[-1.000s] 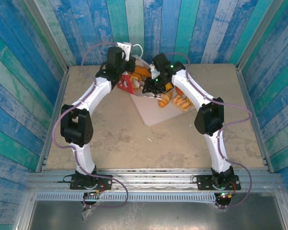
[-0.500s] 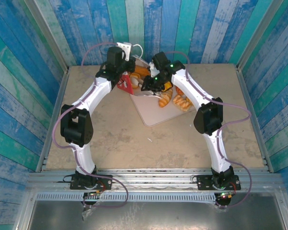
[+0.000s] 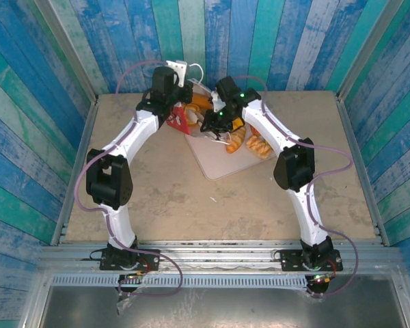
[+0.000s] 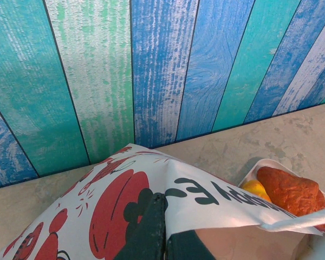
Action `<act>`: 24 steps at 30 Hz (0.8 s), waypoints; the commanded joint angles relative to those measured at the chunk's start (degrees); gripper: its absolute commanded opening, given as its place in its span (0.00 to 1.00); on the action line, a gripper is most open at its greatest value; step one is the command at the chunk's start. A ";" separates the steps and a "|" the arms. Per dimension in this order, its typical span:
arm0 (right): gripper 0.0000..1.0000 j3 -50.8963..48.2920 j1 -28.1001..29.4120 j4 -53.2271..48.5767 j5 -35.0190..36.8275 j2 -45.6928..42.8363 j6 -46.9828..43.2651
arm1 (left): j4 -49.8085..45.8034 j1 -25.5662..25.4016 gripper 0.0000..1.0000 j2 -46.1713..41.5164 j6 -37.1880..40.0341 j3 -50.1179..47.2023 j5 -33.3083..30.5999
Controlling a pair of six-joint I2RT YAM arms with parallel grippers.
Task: Take the fake bread out of the paper bag
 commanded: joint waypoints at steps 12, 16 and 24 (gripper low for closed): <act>0.22 0.09 -0.09 2.24 2.37 -6.40 -0.95 | -1.49 -0.31 0.00 1.45 -1.65 -0.57 -0.34; 0.22 -1.73 -0.12 2.25 3.39 -9.36 -1.15 | -1.40 -0.27 0.00 1.55 -1.99 -0.49 -0.80; 0.21 -5.83 -0.18 2.33 4.87 -15.14 -1.50 | -1.40 -0.26 0.00 1.73 -2.45 -0.04 -1.21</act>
